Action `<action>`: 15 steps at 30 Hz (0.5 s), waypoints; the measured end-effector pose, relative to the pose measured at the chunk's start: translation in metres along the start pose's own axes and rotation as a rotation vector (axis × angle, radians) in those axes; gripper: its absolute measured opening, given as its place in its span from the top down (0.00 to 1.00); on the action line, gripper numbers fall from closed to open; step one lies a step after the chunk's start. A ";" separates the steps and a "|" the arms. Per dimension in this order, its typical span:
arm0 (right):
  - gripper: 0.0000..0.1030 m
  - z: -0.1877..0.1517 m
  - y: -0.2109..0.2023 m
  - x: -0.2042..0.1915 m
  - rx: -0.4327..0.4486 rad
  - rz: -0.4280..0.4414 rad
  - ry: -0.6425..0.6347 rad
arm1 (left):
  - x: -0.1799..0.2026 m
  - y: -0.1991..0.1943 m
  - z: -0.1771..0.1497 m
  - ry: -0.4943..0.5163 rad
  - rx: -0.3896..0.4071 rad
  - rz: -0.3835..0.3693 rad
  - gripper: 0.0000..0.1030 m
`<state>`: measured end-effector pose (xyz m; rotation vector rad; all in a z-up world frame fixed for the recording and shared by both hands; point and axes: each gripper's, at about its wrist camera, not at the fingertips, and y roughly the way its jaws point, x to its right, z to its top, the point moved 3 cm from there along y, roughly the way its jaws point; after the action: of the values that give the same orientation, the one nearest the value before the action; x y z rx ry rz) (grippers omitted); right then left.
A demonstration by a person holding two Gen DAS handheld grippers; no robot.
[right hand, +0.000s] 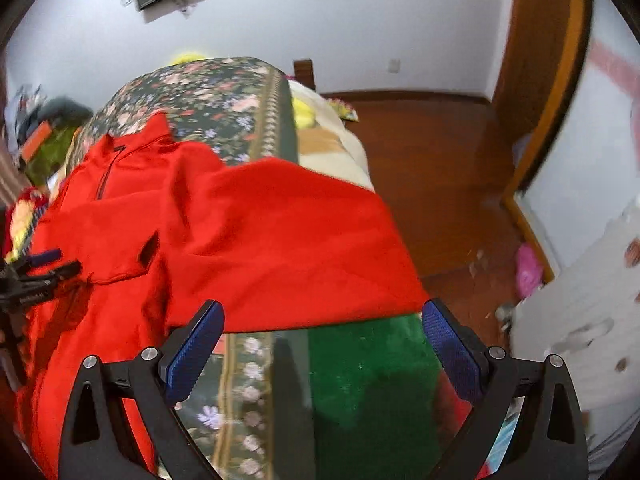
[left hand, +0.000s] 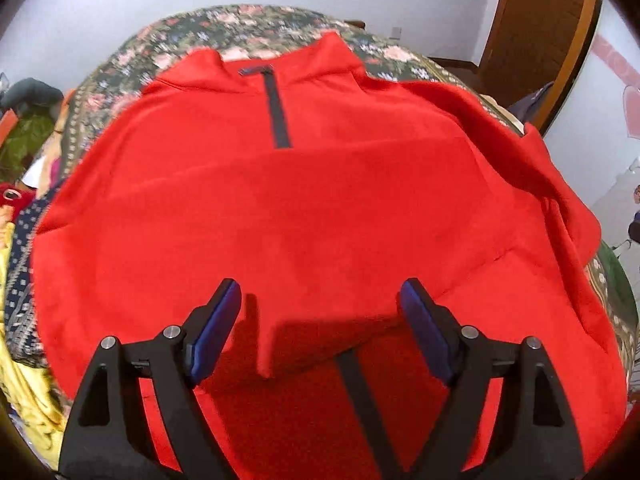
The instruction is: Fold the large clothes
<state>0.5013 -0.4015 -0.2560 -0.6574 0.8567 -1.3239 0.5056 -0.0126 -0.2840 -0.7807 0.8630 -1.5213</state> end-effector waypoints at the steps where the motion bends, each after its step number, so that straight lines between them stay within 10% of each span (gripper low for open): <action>1: 0.04 -0.001 0.007 0.006 -0.010 0.021 0.031 | 0.002 0.003 0.000 -0.003 -0.004 -0.006 0.21; 15: 0.10 0.008 0.103 0.058 -0.109 0.212 0.441 | 0.016 0.023 -0.002 0.042 0.013 0.024 0.16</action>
<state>0.5665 -0.4437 -0.3454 -0.3458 1.3251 -1.2521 0.5136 -0.0298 -0.3053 -0.7281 0.8898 -1.5252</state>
